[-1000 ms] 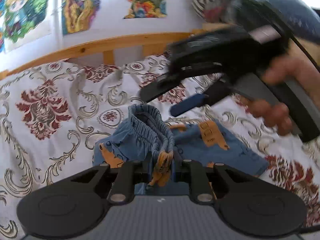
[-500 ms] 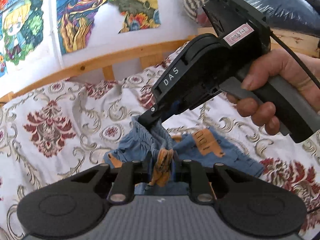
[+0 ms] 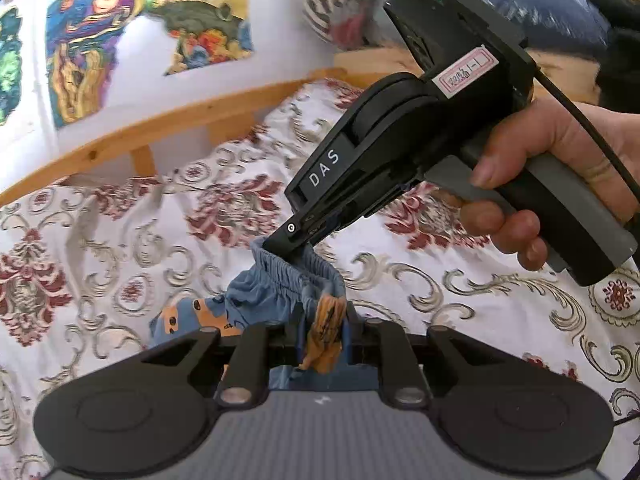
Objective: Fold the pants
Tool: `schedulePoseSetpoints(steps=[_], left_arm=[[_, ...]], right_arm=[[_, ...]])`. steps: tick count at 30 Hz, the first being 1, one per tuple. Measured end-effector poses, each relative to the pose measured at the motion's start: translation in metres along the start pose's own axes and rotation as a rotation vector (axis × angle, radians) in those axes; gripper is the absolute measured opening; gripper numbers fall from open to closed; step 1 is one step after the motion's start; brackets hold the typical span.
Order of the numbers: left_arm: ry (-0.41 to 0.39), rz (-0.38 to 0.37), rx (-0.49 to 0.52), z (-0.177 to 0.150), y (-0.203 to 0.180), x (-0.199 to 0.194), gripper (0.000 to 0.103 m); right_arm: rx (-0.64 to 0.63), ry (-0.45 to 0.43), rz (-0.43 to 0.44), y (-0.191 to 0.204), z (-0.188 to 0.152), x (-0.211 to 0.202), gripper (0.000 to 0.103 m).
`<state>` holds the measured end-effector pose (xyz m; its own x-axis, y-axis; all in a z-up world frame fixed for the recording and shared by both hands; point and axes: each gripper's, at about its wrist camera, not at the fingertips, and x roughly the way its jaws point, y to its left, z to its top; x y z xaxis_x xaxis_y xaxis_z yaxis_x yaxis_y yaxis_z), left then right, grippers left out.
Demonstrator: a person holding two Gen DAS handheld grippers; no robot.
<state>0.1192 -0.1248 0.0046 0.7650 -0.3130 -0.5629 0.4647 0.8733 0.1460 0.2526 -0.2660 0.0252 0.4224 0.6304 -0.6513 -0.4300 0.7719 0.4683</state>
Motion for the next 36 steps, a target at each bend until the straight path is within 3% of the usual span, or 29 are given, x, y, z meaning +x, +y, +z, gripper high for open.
schedulePoseSetpoints(steps=[5,11,16,18,20,22,29,33,36], left_arm=[[0.038,-0.004,0.063,-0.013,-0.022,0.023,0.019],[0.079,-0.039,0.001,-0.024,-0.016,0.035,0.024],[0.090,-0.116,-0.103,-0.028,0.000,0.034,0.038],[0.100,-0.122,-0.116,-0.029,0.002,0.033,0.042],[0.108,-0.129,-0.123,-0.029,0.003,0.032,0.047],[0.117,-0.144,-0.145,-0.029,0.005,0.029,0.057],[0.128,-0.131,-0.192,-0.028,0.017,0.006,0.076],[0.115,-0.068,-0.227,-0.029,0.036,-0.014,0.088],[0.084,0.012,-0.273,-0.035,0.058,-0.030,0.099]], right_arm=[[0.030,-0.004,-0.003,-0.025,-0.019,0.009,0.011],[0.042,-0.010,-0.016,-0.035,-0.029,0.017,0.011],[0.028,-0.015,-0.046,-0.034,-0.032,0.019,0.015],[0.029,-0.020,-0.063,-0.034,-0.034,0.018,0.026],[0.043,-0.028,-0.073,-0.036,-0.035,0.014,0.030],[0.043,-0.036,-0.098,-0.035,-0.037,0.009,0.040],[0.078,-0.109,-0.150,-0.035,-0.046,-0.014,0.075],[0.059,-0.167,-0.207,-0.024,-0.057,-0.026,0.086],[-0.021,-0.211,-0.258,-0.004,-0.072,-0.031,0.087]])
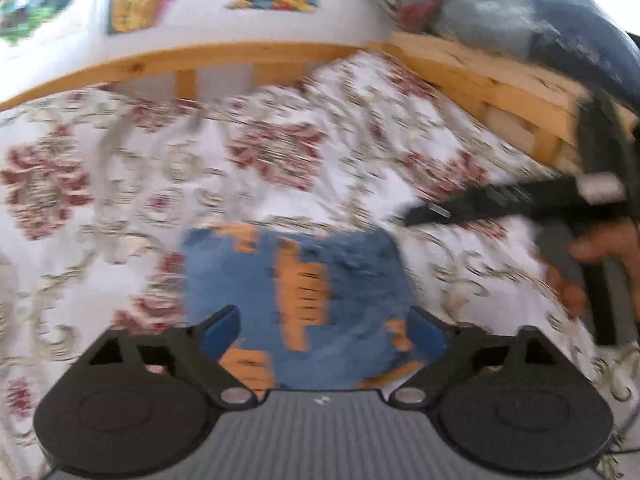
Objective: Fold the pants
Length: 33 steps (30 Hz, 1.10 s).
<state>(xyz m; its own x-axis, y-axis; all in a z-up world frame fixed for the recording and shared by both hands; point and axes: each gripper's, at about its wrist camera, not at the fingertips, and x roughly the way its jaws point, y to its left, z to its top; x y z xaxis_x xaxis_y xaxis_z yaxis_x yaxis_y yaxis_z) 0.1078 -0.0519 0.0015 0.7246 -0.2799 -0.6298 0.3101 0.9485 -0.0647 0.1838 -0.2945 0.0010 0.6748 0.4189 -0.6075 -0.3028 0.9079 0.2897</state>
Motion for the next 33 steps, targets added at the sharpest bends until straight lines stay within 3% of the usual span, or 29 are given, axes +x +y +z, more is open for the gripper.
schedulePoseSetpoints(steps=[4,7,10,14,17,20,22,27,31,33], left_arm=[[-0.018,0.098,-0.048,-0.002,0.035,-0.001,0.099],[-0.003,0.129,-0.074,-0.007,0.053,0.008,0.095],[0.047,0.150,-0.101,-0.014,0.063,0.020,0.091],[0.076,0.157,-0.129,-0.026,0.072,0.027,0.091],[0.106,0.175,-0.106,-0.035,0.074,0.032,0.092],[0.141,0.163,-0.135,-0.039,0.080,0.035,0.092],[0.121,0.165,-0.131,-0.036,0.079,0.026,0.091],[-0.008,0.172,0.025,-0.010,0.063,0.002,0.093],[-0.012,0.076,0.091,0.030,0.054,0.030,0.093],[0.026,0.077,0.139,0.041,0.047,0.063,0.093]], right_arm=[[-0.170,-0.084,-0.034,0.042,-0.022,-0.012,0.084],[-0.272,-0.103,-0.019,0.070,-0.038,-0.011,0.073],[-0.336,-0.064,-0.021,0.086,-0.051,-0.002,0.060],[-0.324,0.026,-0.081,0.082,-0.066,0.013,0.041],[-0.275,0.073,-0.111,0.071,-0.076,0.012,0.040],[-0.261,0.048,-0.102,0.068,-0.081,0.002,0.040],[-0.286,0.006,-0.111,0.074,-0.078,-0.007,0.040],[-0.331,-0.054,-0.088,0.085,-0.056,-0.002,0.040],[-0.355,-0.015,-0.104,0.091,-0.058,0.019,0.036],[-0.364,0.011,-0.138,0.089,-0.068,0.023,0.035]])
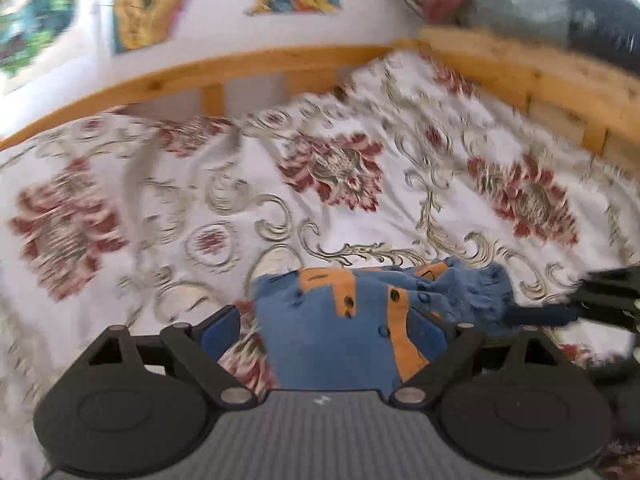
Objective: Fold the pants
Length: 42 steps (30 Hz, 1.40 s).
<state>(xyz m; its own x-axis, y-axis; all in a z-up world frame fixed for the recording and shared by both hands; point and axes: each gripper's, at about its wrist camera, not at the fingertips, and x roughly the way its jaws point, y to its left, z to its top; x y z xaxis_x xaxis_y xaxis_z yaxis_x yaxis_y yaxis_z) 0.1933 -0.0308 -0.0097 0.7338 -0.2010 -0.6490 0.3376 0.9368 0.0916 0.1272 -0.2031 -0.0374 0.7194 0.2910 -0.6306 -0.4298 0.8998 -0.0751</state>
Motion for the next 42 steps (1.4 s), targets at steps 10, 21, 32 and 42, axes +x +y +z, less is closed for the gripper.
schedulePoseSetpoints(steps=[10,21,32,42], left_arm=[[0.048,0.058,-0.110,-0.020,0.024,0.036,0.091],[0.048,0.083,-0.187,-0.064,0.044,0.010,0.094],[-0.090,0.035,-0.060,-0.023,0.022,-0.007,0.095],[0.080,-0.006,-0.309,-0.026,0.055,0.048,0.094]], right_arm=[[0.011,-0.089,0.016,-0.019,-0.001,-0.022,0.038],[0.092,-0.005,0.044,-0.061,0.009,0.030,0.034],[0.043,0.002,0.101,-0.009,-0.003,0.001,0.034],[0.091,-0.016,0.065,-0.021,-0.010,-0.025,0.039]])
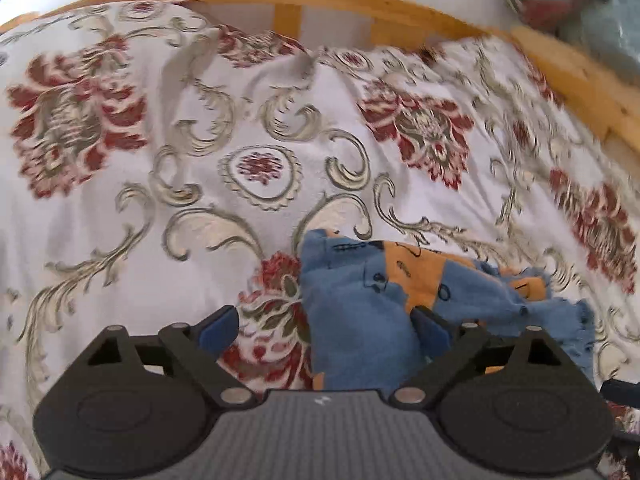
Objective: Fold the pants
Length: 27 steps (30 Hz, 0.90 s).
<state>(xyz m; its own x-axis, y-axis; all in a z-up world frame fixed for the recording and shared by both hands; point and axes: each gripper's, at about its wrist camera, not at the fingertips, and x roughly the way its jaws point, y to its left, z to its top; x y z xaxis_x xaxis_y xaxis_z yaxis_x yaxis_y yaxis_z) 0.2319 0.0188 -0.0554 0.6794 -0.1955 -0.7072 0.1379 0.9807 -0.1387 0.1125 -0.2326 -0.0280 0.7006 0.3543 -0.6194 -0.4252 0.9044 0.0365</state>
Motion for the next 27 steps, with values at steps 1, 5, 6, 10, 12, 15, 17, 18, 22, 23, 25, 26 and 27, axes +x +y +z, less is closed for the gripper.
schedulePoseSetpoints(steps=[1,5,6,10,12,15,17,18,22,23,25,26,27], left_arm=[[-0.011,0.006,0.006,-0.004,0.000,-0.008,0.094],[-0.039,0.030,0.040,-0.023,-0.001,-0.032,0.097],[-0.027,0.036,0.045,-0.027,-0.001,-0.034,0.097],[0.013,0.041,0.016,-0.043,0.012,-0.032,0.098],[0.009,0.031,-0.004,-0.043,0.018,-0.035,0.099],[0.005,0.052,0.004,-0.045,0.019,-0.046,0.099],[-0.009,0.071,0.022,-0.045,0.015,-0.055,0.098],[-0.016,0.085,0.035,-0.045,0.013,-0.060,0.098],[-0.040,0.118,0.072,-0.044,0.008,-0.081,0.098],[-0.045,0.122,0.069,-0.044,0.009,-0.087,0.098],[-0.054,0.110,0.044,-0.045,0.012,-0.098,0.098],[-0.053,0.101,0.027,-0.046,0.014,-0.103,0.098],[-0.053,0.095,0.014,-0.048,0.015,-0.107,0.098]], right_arm=[[0.011,-0.010,0.003,-0.002,0.003,0.000,0.040],[0.016,-0.021,-0.010,-0.002,0.015,0.012,0.043],[0.019,0.013,-0.012,-0.002,0.015,0.021,0.046],[0.066,0.075,-0.029,-0.009,0.002,0.038,0.051],[0.078,0.057,-0.063,-0.009,-0.001,0.030,0.064],[0.101,0.040,-0.067,-0.010,-0.004,0.014,0.064],[0.103,0.018,-0.075,-0.007,-0.005,0.003,0.066],[0.110,0.009,-0.077,-0.007,-0.005,-0.002,0.068],[0.150,-0.011,-0.069,-0.002,-0.006,-0.021,0.075],[0.154,-0.017,-0.065,-0.001,-0.007,-0.025,0.078],[0.155,-0.032,-0.061,0.005,-0.008,-0.034,0.084],[0.157,-0.038,-0.060,0.007,-0.009,-0.038,0.089],[0.165,-0.045,-0.057,0.009,-0.010,-0.041,0.093]])
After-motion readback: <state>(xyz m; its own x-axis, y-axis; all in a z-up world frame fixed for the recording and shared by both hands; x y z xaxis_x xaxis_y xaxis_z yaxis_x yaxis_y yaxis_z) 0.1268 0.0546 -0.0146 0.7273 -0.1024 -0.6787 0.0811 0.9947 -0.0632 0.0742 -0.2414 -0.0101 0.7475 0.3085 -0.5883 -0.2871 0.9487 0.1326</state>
